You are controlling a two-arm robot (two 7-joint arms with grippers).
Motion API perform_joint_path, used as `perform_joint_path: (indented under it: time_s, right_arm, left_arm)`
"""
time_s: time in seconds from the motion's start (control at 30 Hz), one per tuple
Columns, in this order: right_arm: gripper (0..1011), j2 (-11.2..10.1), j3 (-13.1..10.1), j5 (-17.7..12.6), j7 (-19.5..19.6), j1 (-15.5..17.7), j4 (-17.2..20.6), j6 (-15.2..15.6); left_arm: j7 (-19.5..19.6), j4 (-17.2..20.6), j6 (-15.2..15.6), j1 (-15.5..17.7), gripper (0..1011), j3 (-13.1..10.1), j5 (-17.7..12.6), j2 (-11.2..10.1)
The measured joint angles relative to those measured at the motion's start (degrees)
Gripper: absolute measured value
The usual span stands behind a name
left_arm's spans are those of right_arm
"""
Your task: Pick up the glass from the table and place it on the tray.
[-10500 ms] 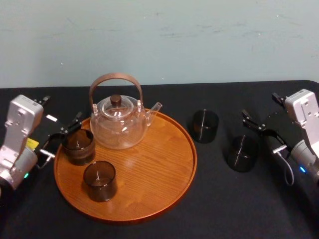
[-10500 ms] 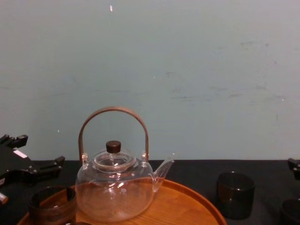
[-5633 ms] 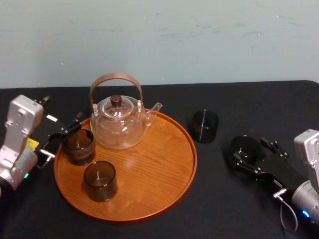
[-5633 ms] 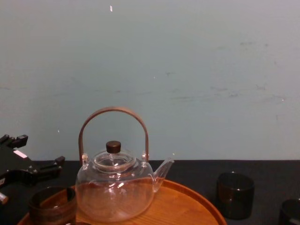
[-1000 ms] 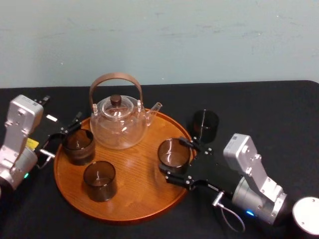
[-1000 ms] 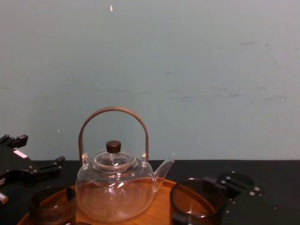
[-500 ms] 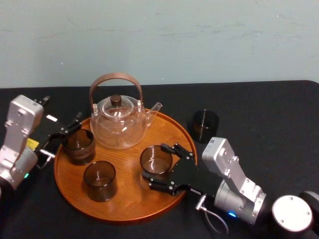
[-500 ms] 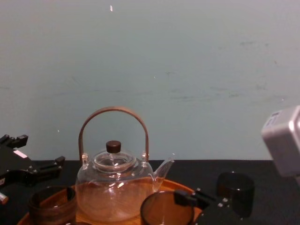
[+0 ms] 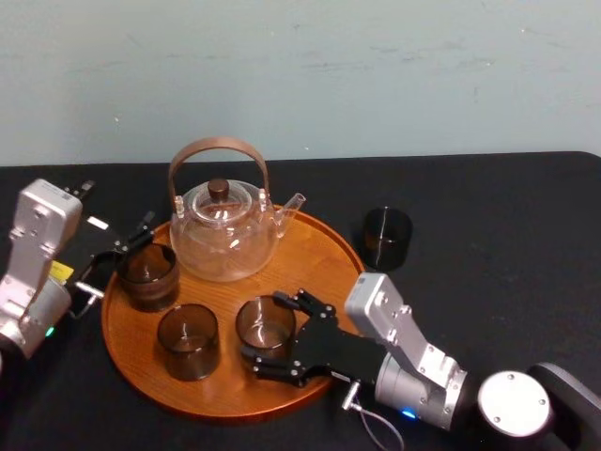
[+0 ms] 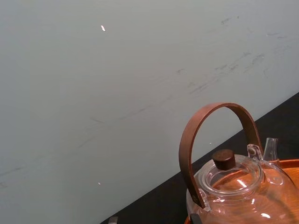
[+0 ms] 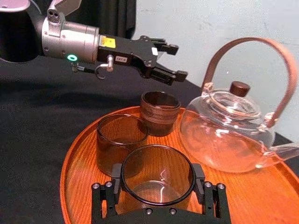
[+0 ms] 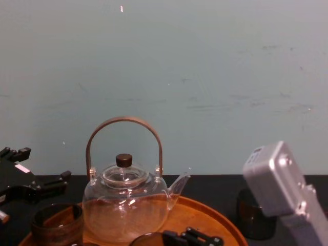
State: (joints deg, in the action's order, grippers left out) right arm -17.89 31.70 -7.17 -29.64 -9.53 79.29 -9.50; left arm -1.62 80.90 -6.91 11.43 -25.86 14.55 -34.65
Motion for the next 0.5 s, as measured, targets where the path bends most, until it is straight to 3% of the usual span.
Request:
perform_joint_path:
  time_s: [0.5]
  right_arm:
    - [912, 1.5, 1.7, -0.1, -0.7, -1.7, -3.5, -0.7]
  left_arm:
    - [0.0, 0.0, 0.0, 0.0, 1001, 0.0, 0.0, 0.0]
